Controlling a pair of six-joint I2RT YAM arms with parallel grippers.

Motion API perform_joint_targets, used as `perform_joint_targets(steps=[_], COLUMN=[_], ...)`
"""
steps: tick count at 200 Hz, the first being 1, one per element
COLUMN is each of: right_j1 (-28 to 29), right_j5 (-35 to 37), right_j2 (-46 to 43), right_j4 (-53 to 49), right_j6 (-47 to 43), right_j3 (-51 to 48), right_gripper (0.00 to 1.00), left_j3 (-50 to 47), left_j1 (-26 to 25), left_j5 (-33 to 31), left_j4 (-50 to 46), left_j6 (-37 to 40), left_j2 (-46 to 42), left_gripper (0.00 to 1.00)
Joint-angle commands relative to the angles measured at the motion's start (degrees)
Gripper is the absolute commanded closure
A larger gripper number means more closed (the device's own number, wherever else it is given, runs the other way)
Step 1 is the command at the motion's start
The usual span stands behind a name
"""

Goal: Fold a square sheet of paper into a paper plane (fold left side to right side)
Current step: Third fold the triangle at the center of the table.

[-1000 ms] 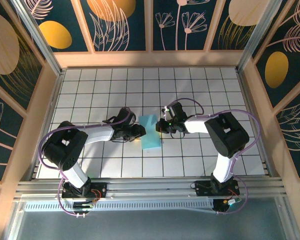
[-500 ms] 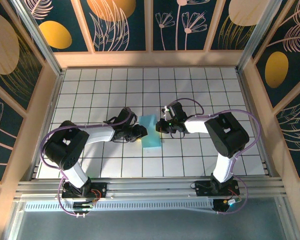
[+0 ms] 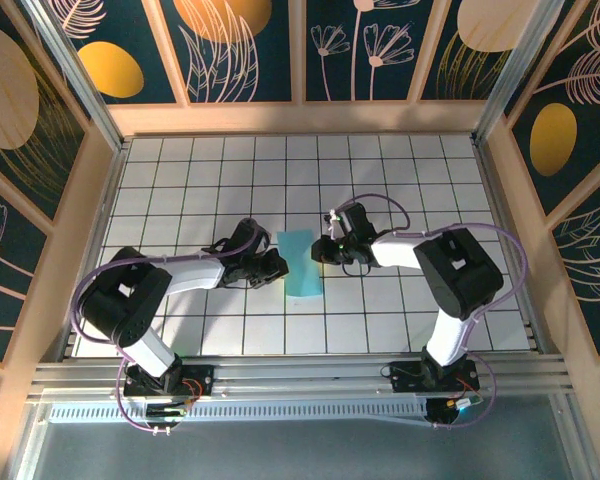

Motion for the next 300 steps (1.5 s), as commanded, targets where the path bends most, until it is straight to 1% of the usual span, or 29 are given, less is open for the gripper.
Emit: perform_joint_targets(steps=[1,14,21,38,63,75,87,97,111,131,155,186,208,228,300], right_j1=[0.2,1.4,2.4,6.6,14.9,19.1,23.6,27.4,31.6,35.6,37.5,37.9,37.9,37.5,36.9], right_j5=[3.4,5.6,7.9,14.1,22.4,25.7,28.3,31.3,34.4,38.5,41.9,44.2,47.5,48.6,47.8], right_j2=[-6.5,-10.4,-12.8,-18.7,-26.1,-28.2,-29.5,-29.6,-28.6,-26.0,-21.8,-16.3,-13.5,-11.9,-10.3], right_j4=[0.6,-0.7,-1.7,-3.5,-2.0,-0.6,1.9,4.1,6.6,10.3,12.9,13.7,15.7,17.4,16.9], right_j6=[-3.0,-5.4,-7.1,-10.8,-14.5,-15.8,-19.5,-22.0,-25.7,-30.1,-33.9,-37.5,-39.1,-40.2,-41.1], right_j3=[-1.4,-2.1,-2.6,-4.5,-10.0,-12.7,-15.3,-17.2,-18.4,-19.5,-19.4,-17.4,-16.3,-15.3,-13.9], right_gripper=[0.77,0.71,0.67,0.59,0.5,0.47,0.47,0.44,0.42,0.38,0.34,0.32,0.27,0.28,0.55], left_j3=[-1.0,-1.4,-1.7,-2.5,-2.9,-2.8,-2.7,-2.5,-2.3,-2.0,-1.7,-1.5,-1.7,-2.0,-2.4], left_j1=[-0.3,-0.2,-0.2,-0.2,-0.2,-0.2,-0.2,-0.3,-0.2,-0.2,-0.2,-0.2,-0.2,-0.3,-0.2], left_j5=[1.3,2.3,3.0,4.6,5.6,5.6,5.5,5.6,5.6,5.6,5.5,5.5,5.5,5.5,5.5], left_j4=[1.9,2.5,2.9,3.7,3.7,3.2,2.8,2.5,2.0,1.4,0.9,0.2,-0.1,-0.2,-0.3], left_j6=[-3.9,-5.6,-6.5,-8.4,-9.3,-9.1,-8.8,-8.6,-8.3,-7.9,-7.6,-7.2,-7.1,-7.1,-7.1], left_j2=[-2.2,-2.6,-2.8,-3.1,-3.4,-3.4,-3.4,-3.3,-3.1,-2.9,-2.8,-3.1,-3.2,-3.5,-4.2], left_gripper=[0.93,0.94,0.94,0.95,0.95,0.95,0.95,0.95,0.95,0.95,0.95,0.95,0.95,0.95,0.94])
